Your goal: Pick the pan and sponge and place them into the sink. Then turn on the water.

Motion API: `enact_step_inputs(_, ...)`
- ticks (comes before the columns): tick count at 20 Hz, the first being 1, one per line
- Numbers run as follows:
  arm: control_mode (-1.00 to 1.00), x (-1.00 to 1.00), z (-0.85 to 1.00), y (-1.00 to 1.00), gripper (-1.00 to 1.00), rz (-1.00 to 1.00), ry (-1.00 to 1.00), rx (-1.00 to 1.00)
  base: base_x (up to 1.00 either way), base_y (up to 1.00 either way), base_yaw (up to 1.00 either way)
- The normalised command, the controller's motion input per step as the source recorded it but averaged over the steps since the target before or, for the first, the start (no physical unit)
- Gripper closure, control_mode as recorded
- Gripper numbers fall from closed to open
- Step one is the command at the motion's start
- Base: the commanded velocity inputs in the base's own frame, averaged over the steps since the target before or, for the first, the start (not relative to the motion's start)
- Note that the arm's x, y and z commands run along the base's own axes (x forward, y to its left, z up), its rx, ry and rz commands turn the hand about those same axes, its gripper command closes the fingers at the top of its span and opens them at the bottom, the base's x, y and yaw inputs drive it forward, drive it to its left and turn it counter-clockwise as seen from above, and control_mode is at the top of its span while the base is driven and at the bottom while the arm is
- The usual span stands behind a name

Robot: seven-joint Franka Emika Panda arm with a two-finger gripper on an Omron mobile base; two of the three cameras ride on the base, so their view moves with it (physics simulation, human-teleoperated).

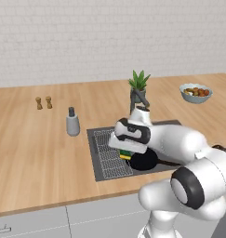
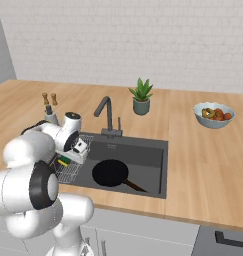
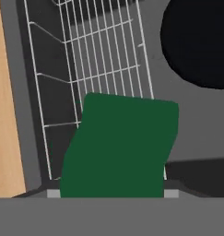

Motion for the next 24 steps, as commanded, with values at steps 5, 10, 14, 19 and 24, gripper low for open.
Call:
enact_step_inputs(5, -1.0, 0.1, 0.0, -0.82, 1.0, 0.0, 0.03, 0.01, 0.0, 0.0, 0.0)
enact_step_inputs(10, -1.0, 0.22, -0.06, -0.65, 1.0, 0.0, 0.01, 0.0, 0.0, 0.0, 0.0)
enact_step_inputs(14, -1.0, 0.39, -0.22, -0.51, 1.0, 0.07, 0.0, 0.0, 0.0, 0.0, 0.0)
enact_step_inputs(19, -1.0, 0.25, -0.39, -0.36, 1.0, 0.13, 0.0, 0.0, 0.0, 0.0, 0.0)
enact_step_inputs(24, -1.0, 0.25, -0.34, -0.35, 1.0, 0.09, 0.0, 0.0, 0.0, 0.0, 0.0)
